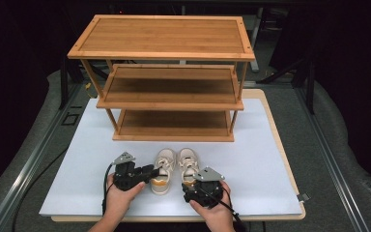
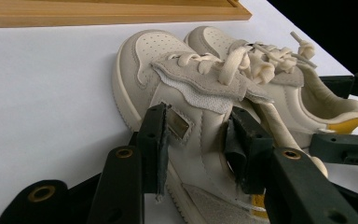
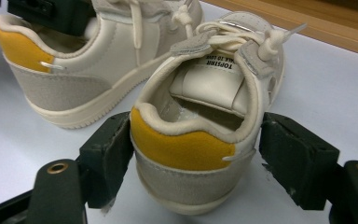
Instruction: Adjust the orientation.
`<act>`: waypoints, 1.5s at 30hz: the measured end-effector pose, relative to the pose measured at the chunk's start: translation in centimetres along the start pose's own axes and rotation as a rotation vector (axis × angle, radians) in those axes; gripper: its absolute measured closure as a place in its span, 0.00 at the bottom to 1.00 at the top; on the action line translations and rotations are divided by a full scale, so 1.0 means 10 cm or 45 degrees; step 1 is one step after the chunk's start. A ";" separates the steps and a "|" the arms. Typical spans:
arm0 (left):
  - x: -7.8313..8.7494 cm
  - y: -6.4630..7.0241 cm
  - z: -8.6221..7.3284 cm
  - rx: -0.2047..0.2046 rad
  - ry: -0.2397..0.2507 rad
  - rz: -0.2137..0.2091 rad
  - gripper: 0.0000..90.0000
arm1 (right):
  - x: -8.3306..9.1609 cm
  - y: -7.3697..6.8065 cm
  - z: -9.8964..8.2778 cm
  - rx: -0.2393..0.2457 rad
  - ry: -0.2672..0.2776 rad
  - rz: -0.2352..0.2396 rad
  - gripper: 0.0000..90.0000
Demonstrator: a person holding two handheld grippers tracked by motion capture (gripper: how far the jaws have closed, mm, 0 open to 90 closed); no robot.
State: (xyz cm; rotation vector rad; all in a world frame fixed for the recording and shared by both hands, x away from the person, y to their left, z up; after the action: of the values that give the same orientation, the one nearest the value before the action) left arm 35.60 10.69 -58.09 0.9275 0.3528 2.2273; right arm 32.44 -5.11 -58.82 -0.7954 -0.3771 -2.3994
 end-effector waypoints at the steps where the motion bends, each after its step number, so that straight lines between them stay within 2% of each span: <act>1: -0.01 0.01 0.00 -0.004 0.001 -0.004 0.68 | 0.00 0.00 0.01 -0.009 0.006 0.014 0.29; 3: 0.00 0.02 0.00 0.003 -0.009 -0.013 0.67 | 0.04 0.01 0.02 -0.047 0.014 0.060 0.30; 4: 0.00 0.02 0.00 0.007 -0.013 -0.016 0.67 | 0.06 0.01 0.05 -0.066 0.057 0.086 0.31; 5: 0.01 0.02 -0.01 0.015 -0.020 -0.026 0.67 | 0.10 0.02 0.07 -0.066 0.078 0.092 0.31; 7: 0.01 0.02 -0.01 0.038 -0.016 -0.049 0.64 | 0.19 0.08 0.14 -0.048 0.137 0.066 0.31; 9: 0.00 0.03 -0.01 0.044 -0.012 -0.054 0.61 | 0.26 0.12 0.22 -0.064 0.208 0.089 0.33; 12: -0.01 0.02 -0.01 0.041 -0.007 -0.028 0.66 | 0.26 0.24 0.25 -0.125 0.235 0.066 0.42; 14: -0.01 0.02 -0.01 0.040 -0.007 -0.023 0.66 | 0.27 0.26 0.28 -0.182 0.260 0.116 0.46; 16: -0.01 0.03 -0.01 0.039 -0.009 -0.014 0.66 | 0.24 0.29 0.30 -0.197 0.267 0.118 0.50; 18: -0.02 0.03 -0.01 0.036 -0.007 -0.006 0.66 | 0.15 0.33 0.27 -0.196 0.222 0.092 0.54; 20: -0.03 0.03 -0.01 0.035 -0.005 0.001 0.66 | 0.05 0.33 0.21 -0.216 0.164 0.119 0.56; 22: -0.04 0.04 0.00 0.040 0.009 0.005 0.66 | -0.05 0.33 0.15 -0.211 0.099 0.128 0.63; 24: -0.05 0.04 0.00 0.041 0.014 0.018 0.66 | -0.09 0.33 0.12 -0.226 0.079 0.140 0.65; 29: -0.08 0.06 0.01 0.038 0.028 0.068 0.67 | -0.06 0.33 0.12 -0.231 0.064 0.148 0.69; 30: -0.08 0.07 0.00 0.037 0.031 0.069 0.67 | -0.05 0.34 0.11 -0.229 0.051 0.110 0.70; 34: -0.06 0.11 -0.05 0.046 0.027 0.040 0.66 | -0.01 0.27 0.09 -0.229 0.049 0.134 0.69; 38: -0.05 0.11 -0.07 0.085 0.030 0.015 0.65 | 0.02 0.22 0.08 -0.236 0.037 0.138 0.69; 39: -0.04 0.12 -0.08 0.088 0.030 0.013 0.65 | 0.02 0.23 0.08 -0.229 0.023 0.112 0.69; 40: -0.04 0.12 -0.08 0.088 0.030 0.013 0.64 | 0.02 0.23 0.08 -0.229 0.023 0.112 0.69; 42: 0.01 0.14 -0.12 0.093 0.020 0.002 0.61 | 0.04 0.18 0.07 -0.227 0.023 0.148 0.70; 45: 0.03 0.14 -0.13 0.119 0.025 -0.013 0.60 | 0.06 0.11 0.06 -0.213 0.020 0.157 0.70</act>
State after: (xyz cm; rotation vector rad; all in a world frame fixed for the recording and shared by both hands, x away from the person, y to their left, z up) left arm 33.77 9.90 -58.17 0.9511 0.4736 2.2277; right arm 33.02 -6.01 -57.87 -0.8468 -0.1183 -2.3418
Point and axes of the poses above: each handheld gripper's, and its own axes: x roughly backward along the jaws, z roughly out of its top, y roughly to its right, the point moved 10 cm from there along -x, roughly forward along the jaws, and after that the axes turned 7 degrees about x, right-handed, at the moved point
